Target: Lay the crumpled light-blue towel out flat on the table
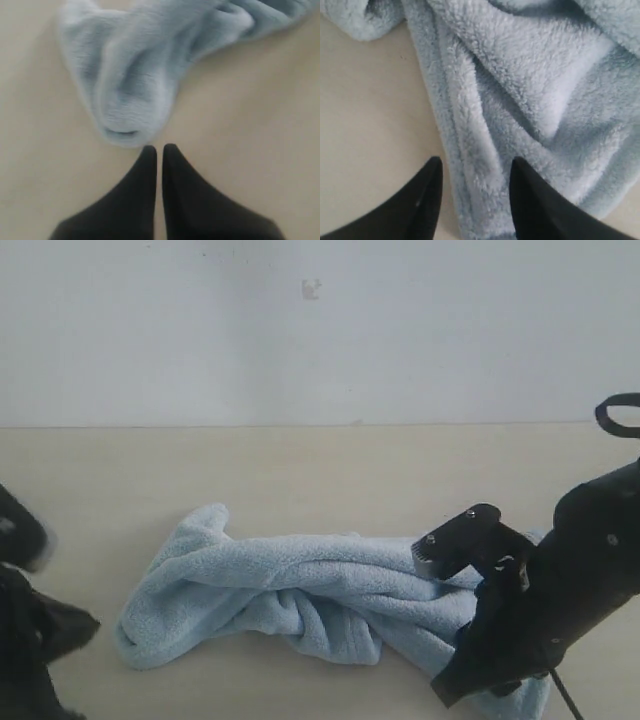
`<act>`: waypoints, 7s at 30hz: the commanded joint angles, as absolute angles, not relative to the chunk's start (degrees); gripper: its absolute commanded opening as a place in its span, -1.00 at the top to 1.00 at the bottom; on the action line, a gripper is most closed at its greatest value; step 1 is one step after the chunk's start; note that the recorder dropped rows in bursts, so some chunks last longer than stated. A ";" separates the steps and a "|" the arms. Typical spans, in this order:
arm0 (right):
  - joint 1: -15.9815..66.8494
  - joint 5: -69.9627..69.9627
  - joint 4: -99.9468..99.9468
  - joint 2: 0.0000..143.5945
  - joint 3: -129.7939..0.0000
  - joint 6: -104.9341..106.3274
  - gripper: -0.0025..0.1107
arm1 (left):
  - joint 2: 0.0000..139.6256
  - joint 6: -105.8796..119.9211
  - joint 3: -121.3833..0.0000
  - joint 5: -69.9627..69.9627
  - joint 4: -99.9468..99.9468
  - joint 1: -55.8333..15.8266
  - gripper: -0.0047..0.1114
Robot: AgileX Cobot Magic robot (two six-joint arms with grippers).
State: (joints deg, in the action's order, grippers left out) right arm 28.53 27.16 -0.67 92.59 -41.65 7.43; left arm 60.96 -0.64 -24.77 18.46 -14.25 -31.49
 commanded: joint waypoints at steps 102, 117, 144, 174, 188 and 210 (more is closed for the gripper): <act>32.57 26.06 9.53 65.82 -37.32 -13.14 0.19 | 96.86 20.60 -49.39 30.42 0.75 -22.94 0.85; 32.57 25.06 9.53 65.82 -37.32 -13.04 0.19 | 97.28 20.60 -49.39 24.99 4.00 -22.94 0.24; 32.57 23.45 9.53 65.82 -37.32 -12.92 0.19 | 100.20 31.87 -49.32 19.26 12.06 -23.14 0.85; 38.60 23.21 2.13 80.08 -37.32 5.96 0.19 | 98.17 71.03 -48.31 24.07 58.20 -30.46 0.22; 38.20 7.86 14.26 94.59 -37.32 15.41 0.20 | 97.65 71.25 -49.92 28.35 68.55 -30.56 0.00; 16.48 17.76 18.90 89.96 -47.34 -4.56 0.96 | 98.41 76.44 -47.69 29.52 59.43 -30.56 0.00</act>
State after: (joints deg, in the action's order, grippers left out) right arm 21.06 18.40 18.12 88.42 -47.21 -0.98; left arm 98.30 75.64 -48.85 28.19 61.28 -30.24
